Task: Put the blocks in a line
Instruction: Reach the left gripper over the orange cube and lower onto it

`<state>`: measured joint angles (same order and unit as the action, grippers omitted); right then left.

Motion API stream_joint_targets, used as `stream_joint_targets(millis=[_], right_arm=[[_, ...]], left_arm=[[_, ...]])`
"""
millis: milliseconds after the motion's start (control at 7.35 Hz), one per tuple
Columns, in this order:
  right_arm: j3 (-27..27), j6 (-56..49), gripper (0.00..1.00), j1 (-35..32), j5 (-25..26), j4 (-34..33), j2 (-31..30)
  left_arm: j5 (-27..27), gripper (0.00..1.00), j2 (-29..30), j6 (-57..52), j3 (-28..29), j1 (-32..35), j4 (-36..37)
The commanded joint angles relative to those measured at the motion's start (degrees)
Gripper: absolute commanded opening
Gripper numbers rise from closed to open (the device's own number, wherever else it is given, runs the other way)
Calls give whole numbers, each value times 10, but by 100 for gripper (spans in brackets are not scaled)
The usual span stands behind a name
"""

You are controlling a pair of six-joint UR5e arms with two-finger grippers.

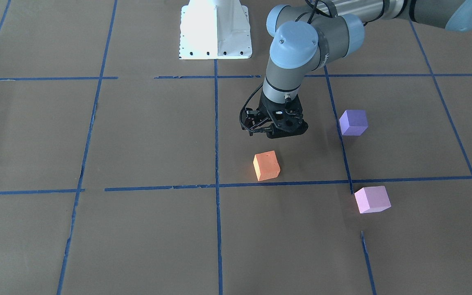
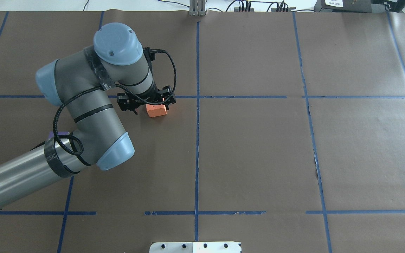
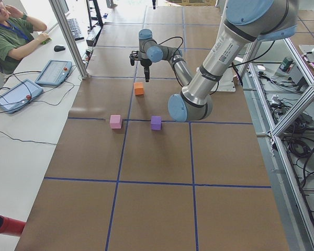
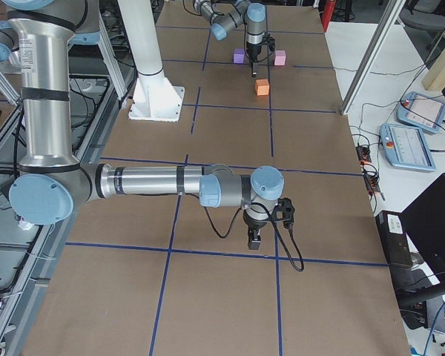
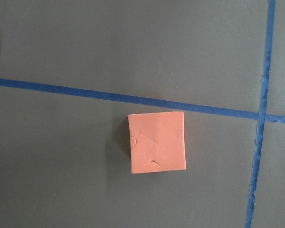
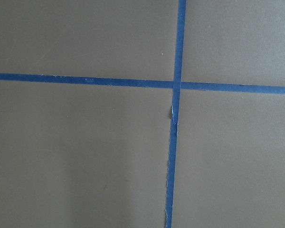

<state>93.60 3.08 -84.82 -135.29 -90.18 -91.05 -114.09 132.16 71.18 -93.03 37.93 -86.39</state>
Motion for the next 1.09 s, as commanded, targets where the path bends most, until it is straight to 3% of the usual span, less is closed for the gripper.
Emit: stream_joint_targets(millis=[0,272,952], right_arm=[[0,0,100,0,0,0,0],[0,0,100,0,0,0,0],[0,0,100,0,0,0,0]], left_arm=[[4,100,31,5,66,-4,-28],[37,100,32,2,93,-1,-58],[45,100,32,-25,144,26,-108]])
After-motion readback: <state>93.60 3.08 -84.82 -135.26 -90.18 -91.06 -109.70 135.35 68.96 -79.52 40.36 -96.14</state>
